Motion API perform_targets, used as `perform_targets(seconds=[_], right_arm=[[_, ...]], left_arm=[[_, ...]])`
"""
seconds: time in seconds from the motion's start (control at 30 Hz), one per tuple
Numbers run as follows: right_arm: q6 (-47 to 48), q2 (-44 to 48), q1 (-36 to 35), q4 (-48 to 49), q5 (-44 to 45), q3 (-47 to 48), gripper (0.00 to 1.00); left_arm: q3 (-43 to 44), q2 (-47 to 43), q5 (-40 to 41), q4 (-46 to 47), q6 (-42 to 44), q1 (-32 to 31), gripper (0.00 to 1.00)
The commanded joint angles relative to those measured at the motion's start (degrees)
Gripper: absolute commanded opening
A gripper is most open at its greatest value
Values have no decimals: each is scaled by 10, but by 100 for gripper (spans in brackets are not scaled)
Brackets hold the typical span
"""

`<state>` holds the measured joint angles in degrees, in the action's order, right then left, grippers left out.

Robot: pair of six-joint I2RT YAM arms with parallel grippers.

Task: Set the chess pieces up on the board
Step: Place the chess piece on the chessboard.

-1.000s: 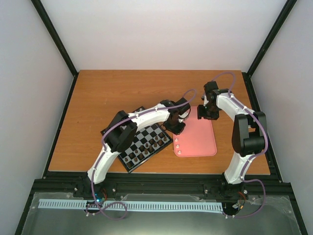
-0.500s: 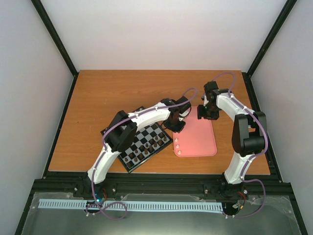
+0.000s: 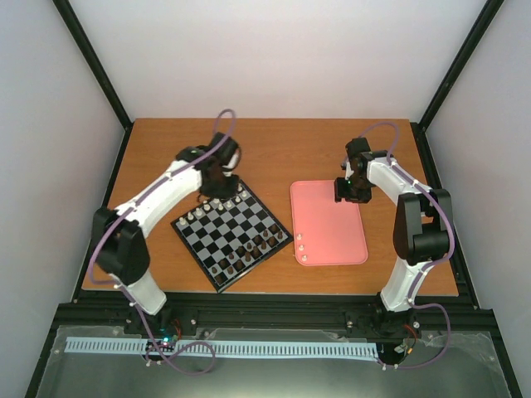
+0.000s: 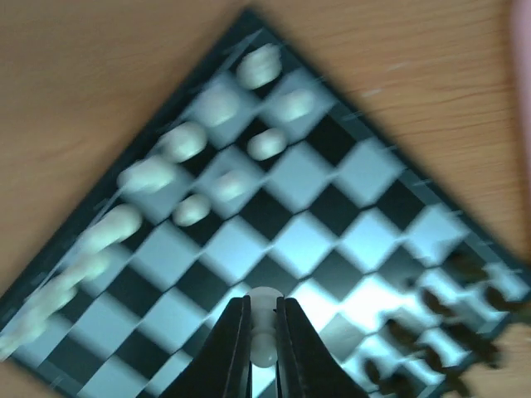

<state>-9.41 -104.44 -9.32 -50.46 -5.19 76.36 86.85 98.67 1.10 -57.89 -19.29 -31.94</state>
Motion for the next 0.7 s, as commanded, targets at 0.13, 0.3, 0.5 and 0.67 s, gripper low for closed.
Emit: perform_targets(seconds=[0.13, 0.3, 0.5, 0.67], right_arm=[[10, -14, 4, 3, -7, -4, 56], [11, -14, 4, 0, -5, -2, 56], [9, -9, 4, -2, -6, -1, 56], [8, -7, 4, -3, -7, -3, 56]], left_arm=[[-180, -82, 31, 38, -26, 95, 1], [-181, -56, 37, 62, -23, 105, 1], [-180, -20, 40, 96, -23, 106, 1], [-180, 3, 48, 116, -22, 109, 1]])
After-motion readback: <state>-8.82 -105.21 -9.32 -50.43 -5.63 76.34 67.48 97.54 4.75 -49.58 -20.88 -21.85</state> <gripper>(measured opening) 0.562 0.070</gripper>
